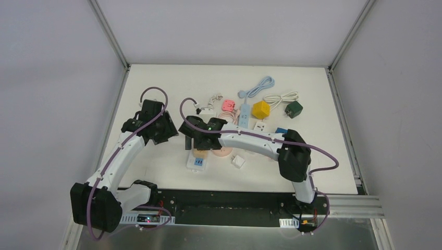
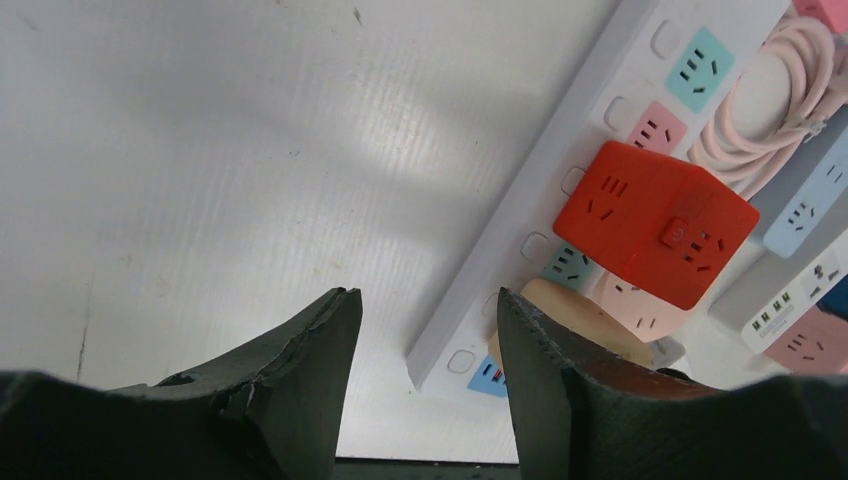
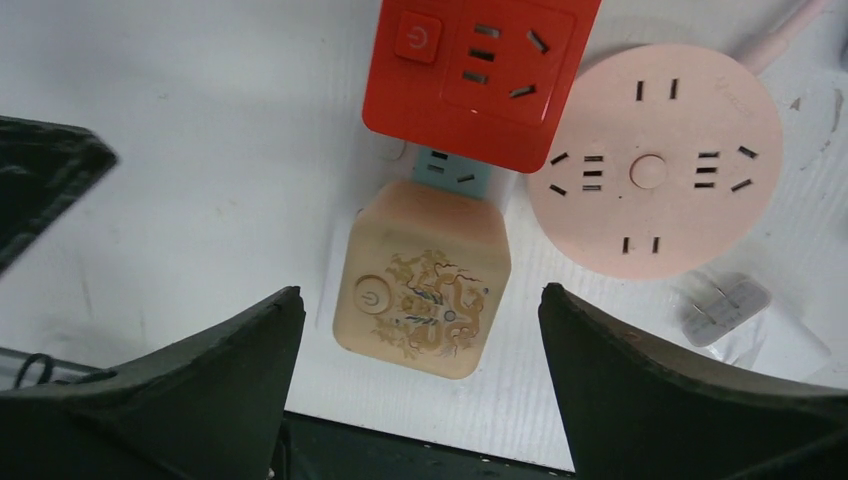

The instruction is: Pull the plug off the socket

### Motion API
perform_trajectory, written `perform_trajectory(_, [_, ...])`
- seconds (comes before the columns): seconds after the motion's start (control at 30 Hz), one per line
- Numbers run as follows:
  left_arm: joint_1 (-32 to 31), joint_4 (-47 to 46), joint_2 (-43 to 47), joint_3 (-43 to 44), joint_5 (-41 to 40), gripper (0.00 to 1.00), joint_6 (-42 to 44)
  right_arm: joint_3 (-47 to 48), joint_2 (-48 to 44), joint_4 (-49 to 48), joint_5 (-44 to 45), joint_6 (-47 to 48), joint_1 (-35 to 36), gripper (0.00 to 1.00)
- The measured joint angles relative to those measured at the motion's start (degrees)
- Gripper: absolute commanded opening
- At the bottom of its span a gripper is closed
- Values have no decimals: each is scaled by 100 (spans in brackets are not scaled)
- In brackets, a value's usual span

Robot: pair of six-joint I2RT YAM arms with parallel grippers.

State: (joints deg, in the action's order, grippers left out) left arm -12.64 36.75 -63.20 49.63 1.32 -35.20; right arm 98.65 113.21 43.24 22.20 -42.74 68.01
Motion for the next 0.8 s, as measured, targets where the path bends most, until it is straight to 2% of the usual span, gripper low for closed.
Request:
perform_trajectory(0.17, [186, -13, 201, -118, -188, 55, -210, 155, 284, 313, 37, 133, 44, 86])
perform_trajectory(0.27, [293, -46, 85, -177, -129, 55, -278, 214, 385, 345, 31, 162, 44, 72])
perform_trajectory(0.33, [337, -101, -20, -229, 79, 55, -304, 245, 398, 328, -4, 205, 44, 64])
perform_trajectory(0.47, [339, -286, -227, -369, 682, 53, -321, 267, 400, 304, -76, 319, 44, 55])
perform_trajectory(0.7, [339, -629, -549, -656, 1646, 51, -339, 280, 422, 203, -229, 640, -11, 49])
perform_trajectory(0.8, [339, -815, -627, -861, 1980, 47, -455, 111, 378, -210, -299, 997, -42, 47])
